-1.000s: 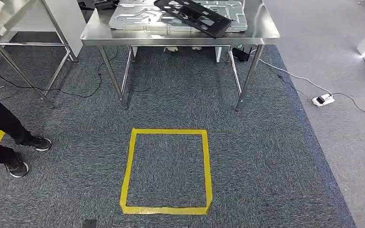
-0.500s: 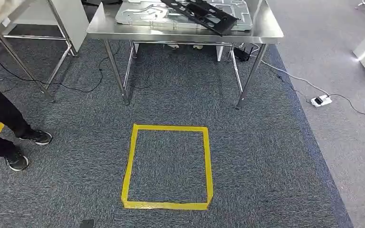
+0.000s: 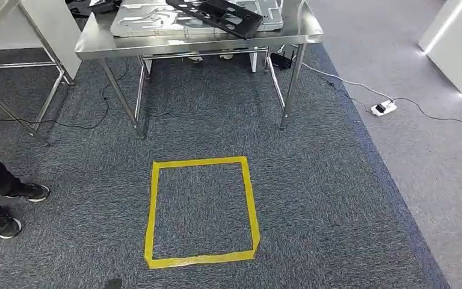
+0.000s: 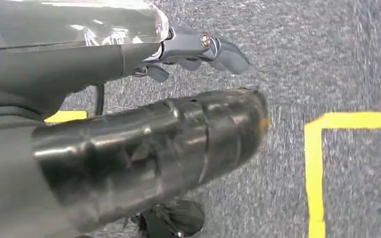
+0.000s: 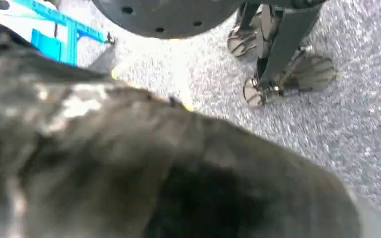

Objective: Take the parts from the cabinet and place them on the table.

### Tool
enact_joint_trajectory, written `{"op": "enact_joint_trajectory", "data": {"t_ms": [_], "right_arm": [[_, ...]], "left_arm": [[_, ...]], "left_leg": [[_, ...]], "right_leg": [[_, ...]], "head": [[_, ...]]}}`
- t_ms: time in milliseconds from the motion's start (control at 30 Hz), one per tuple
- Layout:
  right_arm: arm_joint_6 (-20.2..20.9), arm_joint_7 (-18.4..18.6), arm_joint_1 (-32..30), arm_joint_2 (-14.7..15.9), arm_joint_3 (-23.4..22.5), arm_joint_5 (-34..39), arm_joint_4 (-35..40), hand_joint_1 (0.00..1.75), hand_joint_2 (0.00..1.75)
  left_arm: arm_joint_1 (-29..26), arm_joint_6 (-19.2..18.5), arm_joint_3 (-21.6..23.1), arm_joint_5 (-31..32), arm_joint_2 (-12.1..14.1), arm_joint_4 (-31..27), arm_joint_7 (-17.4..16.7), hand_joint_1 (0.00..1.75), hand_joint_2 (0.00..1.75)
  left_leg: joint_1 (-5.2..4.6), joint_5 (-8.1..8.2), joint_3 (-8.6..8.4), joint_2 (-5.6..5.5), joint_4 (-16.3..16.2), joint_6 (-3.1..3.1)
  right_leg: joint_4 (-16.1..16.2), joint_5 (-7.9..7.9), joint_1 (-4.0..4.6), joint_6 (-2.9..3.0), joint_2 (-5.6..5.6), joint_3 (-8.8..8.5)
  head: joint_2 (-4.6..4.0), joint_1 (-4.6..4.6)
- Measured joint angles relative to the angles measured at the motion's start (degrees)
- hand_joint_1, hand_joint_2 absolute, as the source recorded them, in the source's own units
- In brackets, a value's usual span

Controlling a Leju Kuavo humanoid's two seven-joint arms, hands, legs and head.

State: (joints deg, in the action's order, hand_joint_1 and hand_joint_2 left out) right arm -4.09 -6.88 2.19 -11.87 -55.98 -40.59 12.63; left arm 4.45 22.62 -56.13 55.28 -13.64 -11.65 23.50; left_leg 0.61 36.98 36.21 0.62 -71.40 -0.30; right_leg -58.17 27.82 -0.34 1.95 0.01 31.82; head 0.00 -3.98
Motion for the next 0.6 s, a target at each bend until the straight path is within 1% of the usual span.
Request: {"op": "enact_joint_trajectory", "data": {"t_ms": [33, 67, 100, 133, 167, 200, 233, 267, 300, 333, 367, 400, 433, 467, 500, 533, 567, 600], "right_arm": [[0.04, 0.09, -0.05, 0.0, 0.0, -0.02, 0.0, 0.0, 0.0], [0.02, 0.13, -0.11, -0.04, 0.0, -0.02, 0.0, 0.0, 0.0], [0.02, 0.15, -0.18, -0.09, 0.0, -0.04, 0.0, 0.0, 0.0], [0.02, 0.2, -0.18, -0.13, 0.0, -0.07, 0.0, 0.0, 0.0], [0.02, 0.22, -0.14, -0.15, 0.0, -0.07, 0.0, 0.0, 0.0], [0.04, 0.24, -0.14, -0.35, 0.0, -0.09, 0.0, 0.0, 0.0], [0.07, 0.28, 0.07, -0.42, 0.0, -0.13, 0.0, 0.0, 0.0], [0.07, 0.28, 0.12, -0.42, 0.0, -0.2, 0.0, 0.0, 0.0], [0.07, 0.31, 0.05, -0.42, 0.0, -0.2, 0.0, 0.0, 0.0], [0.07, 0.39, -0.17, -0.44, 0.0, -0.22, -0.02, 0.0, 0.0], [0.07, 0.46, -0.26, -0.42, 0.0, -0.22, -0.02, 0.0, 0.0], [0.04, 0.46, -0.26, -0.39, 0.0, -0.22, -0.02, 0.0, 0.0], [0.04, 0.5, -0.21, -0.39, 0.0, -0.24, -0.02, 0.0, 0.0], [0.07, 0.55, -0.16, -0.39, 0.0, -0.22, -0.02, 0.0, 0.0], [0.07, 0.61, -0.14, -0.39, 0.0, -0.24, -0.02, 0.0, 0.0], [0.07, 0.66, -0.15, -0.39, 0.0, -0.26, -0.02, 0.0, 0.0], [0.07, 0.74, -0.18, -0.39, 0.02, -0.31, -0.02, 0.0, 0.0], [0.07, 0.83, -0.22, -0.39, 0.0, -0.41, -0.02, 0.0, 0.0]], "left_arm": [[-0.06, 0.0, -0.04, 0.0, 0.0, 0.0, 0.0, 0.0, 0.0], [-0.11, 0.0, -0.07, -0.02, 0.0, 0.0, 0.0, 0.0, 0.0], [-0.12, 0.0, -0.07, -0.02, 0.0, 0.0, 0.0, 0.0, 0.0], [-0.09, 0.0, -0.07, -0.02, 0.0, 0.0, 0.0, 0.0, 0.0], [-0.06, 0.0, -0.07, -0.02, 0.0, 0.0, 0.0, 0.0, 0.0], [-0.1, 0.0, -0.07, -0.02, 0.06, 0.0, 0.0, 0.0, 0.0], [-0.18, 0.0, -0.09, -0.02, 0.13, 0.0, 0.0, 0.0, 0.0], [-0.15, -0.02, -0.09, 0.02, 0.13, 0.0, -0.04, 0.0, 0.0], [-0.1, 0.0, -0.09, 0.09, 0.13, 0.0, 0.0, 0.0, 0.0], [-0.05, 0.0, -0.09, 0.09, 0.13, 0.0, 0.0, 0.0, 0.0], [-0.07, 0.0, -0.11, 0.02, 0.07, 0.0, -0.02, 0.0, 0.0], [-0.04, 0.0, -0.13, 0.09, 0.11, 0.0, 0.0, 0.0, 0.0], [-0.03, 0.0, -0.13, 0.09, 0.11, 0.0, 0.02, 0.0, 0.0], [-0.1, -0.02, -0.13, 0.09, 0.09, 0.0, 0.02, 0.0, 0.0], [-0.24, -0.02, -0.13, 0.09, 0.11, 0.0, 0.0, 0.0, 0.0], [-0.3, -0.02, -0.15, 0.09, 0.11, 0.0, 0.0, 0.0, 0.0], [-0.28, -0.02, -0.15, 0.09, 0.11, 0.0, 0.0, 0.0, 0.0], [-0.2, -0.02, -0.15, 0.09, 0.11, 0.0, 0.0, 0.0, 0.0]], "left_leg": [[0.0, 0.89, 1.37, -0.03, -3.26, 0.0], [0.0, 0.23, 1.4, -0.04, -3.59, 0.07], [0.0, -1.68, 0.2, -0.06, -1.36, 0.21], [0.0, -4.11, -1.89, -0.25, 2.65, 0.42], [0.0, -6.68, -4.48, -1.21, 7.82, 0.73], [0.0, -7.5, -6.12, -4.08, 11.73, 1.19], [0.12, -7.11, -6.5, -5.35, 13.2, 1.31], [-0.1, -7.16, -6.33, -4.75, 12.93, 1.25], [-0.23, -7.19, -6.29, -4.37, 12.96, 1.34], [-0.31, -7.36, -6.46, -3.8, 13.06, 1.57], [0.41, -7.96, -6.57, -3.19, 14.08, 2.05], [0.42, -8.32, -6.86, -2.18, 14.44, 2.33], [0.42, -8.49, -6.78, -1.68, 14.53, 2.77], [0.34, -8.5, -6.63, -0.89, 14.48, 2.83], [0.28, -8.49, -6.54, -0.13, 14.4, 2.83], [0.28, -8.47, -6.45, 0.73, 14.35, 2.81], [0.28, -8.44, -6.42, 1.41, 14.33, 2.76], [0.31, -8.39, -6.45, 2.08, 14.29, 2.69]], "right_leg": [[-0.15, -0.07, 0.09, 0.07, 0.61, 0.26], [-0.36, -0.11, 0.12, 0.02, 1.19, 0.42], [-0.58, -0.11, 0.14, 0.01, 1.81, 0.53], [-0.78, -0.1, 0.15, 0.0, 2.49, 0.53], [-0.94, -0.1, 0.16, -0.04, 3.15, 0.51], [-1.04, -0.14, -0.01, -0.16, 3.58, 0.68], [-1.51, -0.21, 0.35, -0.65, 4.18, 1.15], [-1.34, -0.53, 0.0, -1.15, 4.76, 1.52], [-1.24, -0.72, -0.13, -1.48, 5.3, 1.71], [-0.99, -1.01, -0.24, -1.94, 5.9, 1.78], [-1.08, -1.11, 0.19, -2.29, 6.36, 1.8], [-2.11, -0.2, 0.18, -2.35, 4.06, 2.26], [-4.66, 1.83, 0.16, -2.51, 2.34, 3.48], [-9.12, 4.37, 0.0, -2.78, 1.32, 5.56], [-13.37, 6.24, -0.13, -2.98, 0.85, 7.52], [-16.71, 7.26, -0.31, -3.22, 0.65, 9.09], [-17.65, 6.96, -0.51, -3.39, 0.53, 9.46], [-15.88, 5.38, -0.71, -3.53, 0.31, 8.42]], "head": [[0.0, 0.02], [0.0, 0.0], [-0.02, 0.0], [0.0, 0.0], [0.0, 0.0], [0.0, -0.02], [-0.02, 0.0], [0.0, 0.0], [0.0, 0.0], [0.0, -0.02], [0.0, -0.02], [0.0, -0.04], [-0.02, -0.22], [-0.02, -0.24], [-0.02, -0.2], [0.0, -0.24], [0.0, -0.2], [0.0, -0.24]]}}
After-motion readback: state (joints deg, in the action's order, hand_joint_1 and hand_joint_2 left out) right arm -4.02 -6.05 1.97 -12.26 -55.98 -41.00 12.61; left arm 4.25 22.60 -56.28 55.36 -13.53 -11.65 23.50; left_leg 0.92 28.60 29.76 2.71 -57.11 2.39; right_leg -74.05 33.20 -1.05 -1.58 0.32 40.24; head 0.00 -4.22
